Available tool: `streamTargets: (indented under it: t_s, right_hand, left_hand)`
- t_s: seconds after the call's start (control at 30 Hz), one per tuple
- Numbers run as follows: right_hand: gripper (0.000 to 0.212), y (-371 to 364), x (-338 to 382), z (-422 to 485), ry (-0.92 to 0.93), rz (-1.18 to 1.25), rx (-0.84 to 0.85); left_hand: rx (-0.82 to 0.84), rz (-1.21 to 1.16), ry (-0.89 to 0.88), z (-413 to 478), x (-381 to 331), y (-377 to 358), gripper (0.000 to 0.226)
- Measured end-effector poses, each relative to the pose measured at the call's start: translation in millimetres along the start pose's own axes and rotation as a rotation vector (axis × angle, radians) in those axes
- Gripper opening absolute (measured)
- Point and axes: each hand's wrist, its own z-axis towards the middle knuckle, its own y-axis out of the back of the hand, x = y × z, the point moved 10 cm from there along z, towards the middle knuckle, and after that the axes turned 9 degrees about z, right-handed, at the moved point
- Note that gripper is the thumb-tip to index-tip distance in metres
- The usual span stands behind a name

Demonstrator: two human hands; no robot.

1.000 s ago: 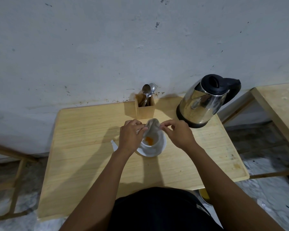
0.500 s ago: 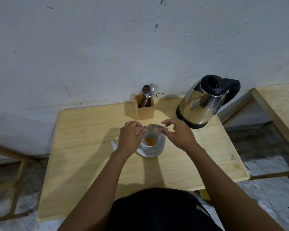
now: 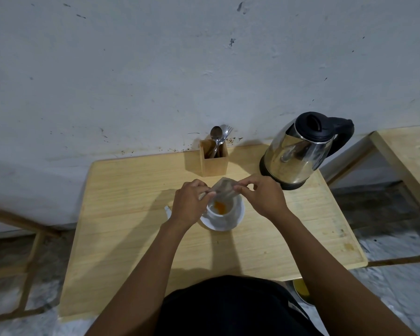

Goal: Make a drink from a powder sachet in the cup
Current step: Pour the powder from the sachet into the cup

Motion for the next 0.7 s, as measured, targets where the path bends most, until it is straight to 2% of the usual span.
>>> streamTargets:
  t_s: [0.1, 0.3, 0.4, 0.47, 0.57, 0.7]
  right_hand:
    - [0.011, 7.0, 7.6, 0.3, 0.034, 0.003, -0.061]
    - [0.014, -2.9, 1.6, 0.5, 0.02, -0.036, 0.045]
    - [0.015, 2.5, 7.8, -2.5, 0.054, -0.138, -0.031]
    - [0.014, -2.9, 12.9, -5.2, 0.072, -0.169, -0.004]
    - [0.011, 3.6, 12.1, -5.8, 0.053, -0.129, -0.057]
    - [0.006, 6.6, 12.4, -6.8, 0.031, -0.114, -0.043]
  left_hand:
    - [-0.031, -0.019, 0.017, 0.8, -1.8, 4.3, 0.022]
    - [-0.044, 0.022, -0.013, -0.7, 0.4, 7.1, 0.02]
    - [-0.038, 0.016, -0.034, -1.4, -3.4, 4.5, 0.019]
    - [-0.054, 0.015, -0.045, -1.8, -6.9, 4.9, 0.018]
    - [-0.068, 0.033, -0.046, -1.3, -8.7, 6.8, 0.017]
    - [-0.071, 0.045, -0.045, -1.2, -6.8, 8.1, 0.018]
